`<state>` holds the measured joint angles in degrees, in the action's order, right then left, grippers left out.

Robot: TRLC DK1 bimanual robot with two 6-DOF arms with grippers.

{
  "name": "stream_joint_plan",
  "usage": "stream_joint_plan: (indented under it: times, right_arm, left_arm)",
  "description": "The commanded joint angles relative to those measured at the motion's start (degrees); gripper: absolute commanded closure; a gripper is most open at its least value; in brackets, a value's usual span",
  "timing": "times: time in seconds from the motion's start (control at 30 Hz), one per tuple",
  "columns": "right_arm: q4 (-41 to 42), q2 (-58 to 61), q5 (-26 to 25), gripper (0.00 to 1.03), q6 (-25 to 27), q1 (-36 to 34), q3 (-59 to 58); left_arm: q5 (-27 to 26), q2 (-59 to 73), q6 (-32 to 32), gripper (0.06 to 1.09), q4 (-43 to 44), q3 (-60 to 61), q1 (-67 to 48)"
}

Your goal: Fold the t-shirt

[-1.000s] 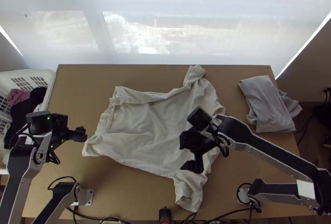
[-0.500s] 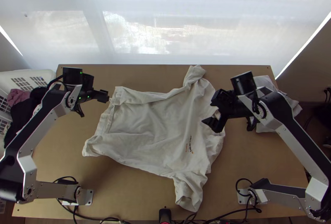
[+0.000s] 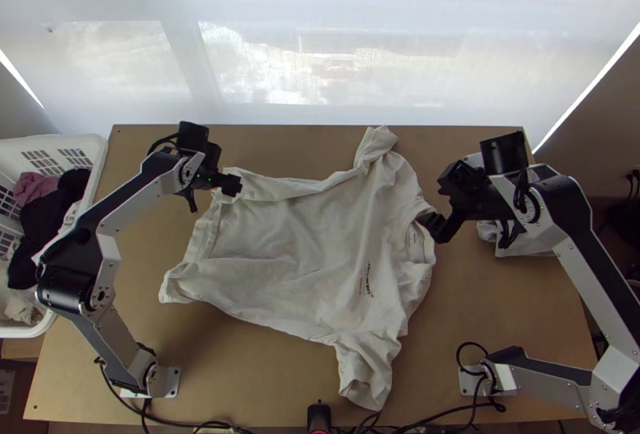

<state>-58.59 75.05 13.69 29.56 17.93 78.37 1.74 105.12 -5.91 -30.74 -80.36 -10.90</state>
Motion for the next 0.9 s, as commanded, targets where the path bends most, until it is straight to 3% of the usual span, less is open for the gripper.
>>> stream_joint_plan:
  times: [0.0,0.1,0.2,0.27,0.53,0.63,0.87]
  right_arm:
    - [0.05,-0.69,-0.77,0.04,0.32,-2.11,-2.25]
    - [0.05,-1.57,-2.0,0.04,1.2,-2.29,-3.49]
    - [0.05,-2.1,-2.53,0.04,1.38,-2.99,-3.75]
    - [-0.04,-2.36,-2.44,0.04,1.11,-3.26,-3.84]
    - [-0.56,-3.68,-2.71,0.04,1.02,-5.37,-4.72]
    - [-0.83,-4.12,-2.79,0.04,1.02,-5.98,-4.98]
    - [-1.09,-3.15,-4.46,0.04,1.64,-5.45,-2.17]
  left_arm:
    - [0.02,4.3,2.22,0.12,-1.16,-1.73,-1.94]
    - [0.02,4.83,2.84,0.12,-1.25,-2.52,-2.9]
    - [0.02,6.24,3.45,0.19,-2.66,-3.93,-3.52]
    - [0.02,7.03,3.72,0.3,-3.71,-4.72,-3.69]
    - [-0.6,8.08,3.89,1.0,-5.73,-6.74,-2.73]
    - [-0.6,6.85,3.72,1.05,-5.73,-7.45,-2.38]
    - [-0.6,2.9,2.92,1.05,-5.12,-10.61,-1.23]
